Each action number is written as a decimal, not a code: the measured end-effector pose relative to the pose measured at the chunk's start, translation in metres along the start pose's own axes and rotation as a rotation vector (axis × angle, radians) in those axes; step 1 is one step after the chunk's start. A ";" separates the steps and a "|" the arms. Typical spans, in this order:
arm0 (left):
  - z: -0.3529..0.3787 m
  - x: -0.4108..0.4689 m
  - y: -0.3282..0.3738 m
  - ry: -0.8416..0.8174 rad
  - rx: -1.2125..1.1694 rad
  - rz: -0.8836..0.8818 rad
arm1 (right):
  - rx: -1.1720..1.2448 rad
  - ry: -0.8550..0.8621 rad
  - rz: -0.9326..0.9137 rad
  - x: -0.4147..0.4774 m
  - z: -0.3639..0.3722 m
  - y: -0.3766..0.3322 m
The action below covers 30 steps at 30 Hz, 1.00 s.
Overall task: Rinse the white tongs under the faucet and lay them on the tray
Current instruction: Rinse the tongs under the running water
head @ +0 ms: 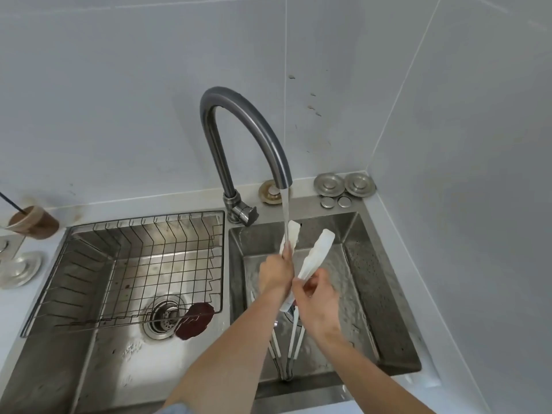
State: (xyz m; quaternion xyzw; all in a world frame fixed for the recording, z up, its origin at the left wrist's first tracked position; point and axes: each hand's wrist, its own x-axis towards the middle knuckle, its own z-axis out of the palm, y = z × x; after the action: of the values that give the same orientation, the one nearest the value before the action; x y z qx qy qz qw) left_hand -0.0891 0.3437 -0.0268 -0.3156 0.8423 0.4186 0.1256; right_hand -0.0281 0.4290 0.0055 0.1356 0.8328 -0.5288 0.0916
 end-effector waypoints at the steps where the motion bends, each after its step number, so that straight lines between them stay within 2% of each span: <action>1: -0.001 0.000 0.002 -0.016 0.010 0.021 | 0.013 0.006 -0.007 -0.001 0.000 0.000; 4: 0.001 -0.005 0.002 -0.032 -0.089 0.120 | 0.039 0.018 -0.027 -0.005 -0.003 0.002; 10: -0.003 -0.023 -0.008 0.076 -0.197 0.326 | 0.048 0.016 -0.028 -0.005 -0.013 0.008; 14: -0.011 -0.019 0.002 0.164 -0.101 0.304 | 0.080 -0.004 -0.014 -0.008 -0.012 0.009; 18: -0.007 -0.019 0.011 0.124 -0.014 0.136 | 0.070 0.043 -0.046 -0.017 -0.008 0.008; 22: -0.006 -0.026 0.016 0.115 -0.043 0.082 | 0.068 0.050 -0.062 -0.022 -0.008 0.010; 25: -0.008 -0.030 0.013 0.108 -0.096 0.103 | 0.094 0.033 -0.056 -0.022 -0.009 0.014; 30: -0.023 -0.037 0.004 0.045 -0.205 0.251 | 0.120 -0.059 0.043 -0.012 -0.012 0.020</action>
State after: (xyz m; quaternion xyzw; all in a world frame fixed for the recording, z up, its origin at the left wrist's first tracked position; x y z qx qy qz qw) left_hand -0.0616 0.3433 0.0075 -0.2285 0.8305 0.5075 0.0205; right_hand -0.0105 0.4463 -0.0033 0.1430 0.7934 -0.5796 0.1190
